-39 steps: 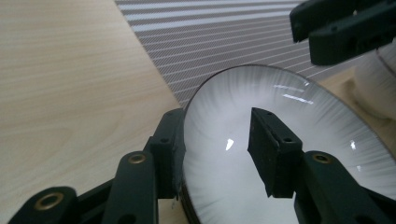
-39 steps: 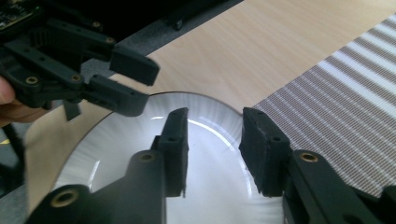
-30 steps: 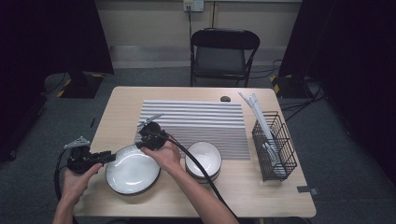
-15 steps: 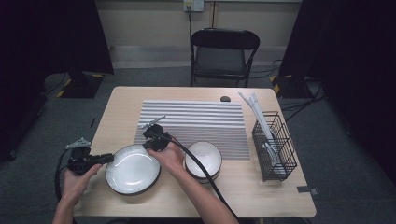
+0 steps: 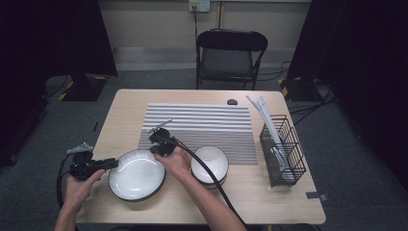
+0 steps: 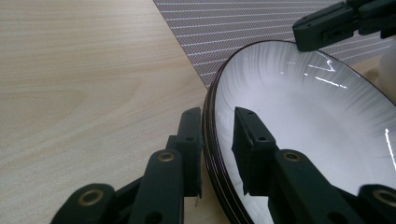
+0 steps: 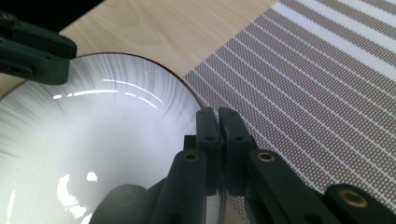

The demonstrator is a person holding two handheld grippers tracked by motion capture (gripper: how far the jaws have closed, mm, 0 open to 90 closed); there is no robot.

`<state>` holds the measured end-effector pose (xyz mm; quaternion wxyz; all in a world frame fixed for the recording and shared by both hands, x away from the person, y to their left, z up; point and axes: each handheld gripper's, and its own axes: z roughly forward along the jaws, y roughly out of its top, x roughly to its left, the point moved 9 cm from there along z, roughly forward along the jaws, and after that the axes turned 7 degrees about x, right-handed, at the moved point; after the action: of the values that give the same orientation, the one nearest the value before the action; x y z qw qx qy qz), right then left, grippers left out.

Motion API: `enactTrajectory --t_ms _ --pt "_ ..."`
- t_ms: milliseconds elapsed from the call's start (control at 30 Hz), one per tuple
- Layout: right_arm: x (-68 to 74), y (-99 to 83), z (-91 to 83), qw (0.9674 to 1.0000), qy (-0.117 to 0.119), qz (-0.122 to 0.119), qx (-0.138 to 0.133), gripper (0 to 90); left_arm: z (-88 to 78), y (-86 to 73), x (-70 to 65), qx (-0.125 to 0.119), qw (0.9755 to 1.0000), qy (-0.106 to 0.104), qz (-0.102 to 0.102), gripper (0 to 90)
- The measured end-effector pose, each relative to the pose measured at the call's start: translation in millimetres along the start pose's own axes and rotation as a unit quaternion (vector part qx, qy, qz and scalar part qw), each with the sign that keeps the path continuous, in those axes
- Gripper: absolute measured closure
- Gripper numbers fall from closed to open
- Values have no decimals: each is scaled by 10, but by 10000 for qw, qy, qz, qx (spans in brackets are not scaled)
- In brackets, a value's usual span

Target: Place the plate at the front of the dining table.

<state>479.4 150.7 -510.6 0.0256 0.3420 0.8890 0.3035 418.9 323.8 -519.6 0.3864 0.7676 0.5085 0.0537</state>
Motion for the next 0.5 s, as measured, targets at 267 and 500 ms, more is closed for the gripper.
enactTrajectory --t_ms 267,500 --pt "12 -27 -4 9999 37 95 -45 882 -13 -7 4 2 10000 -41 -37 736" --pt "7 -40 -9 9999 14 152 -38 882 -8 -12 4 33 10000 -14 -36 821"
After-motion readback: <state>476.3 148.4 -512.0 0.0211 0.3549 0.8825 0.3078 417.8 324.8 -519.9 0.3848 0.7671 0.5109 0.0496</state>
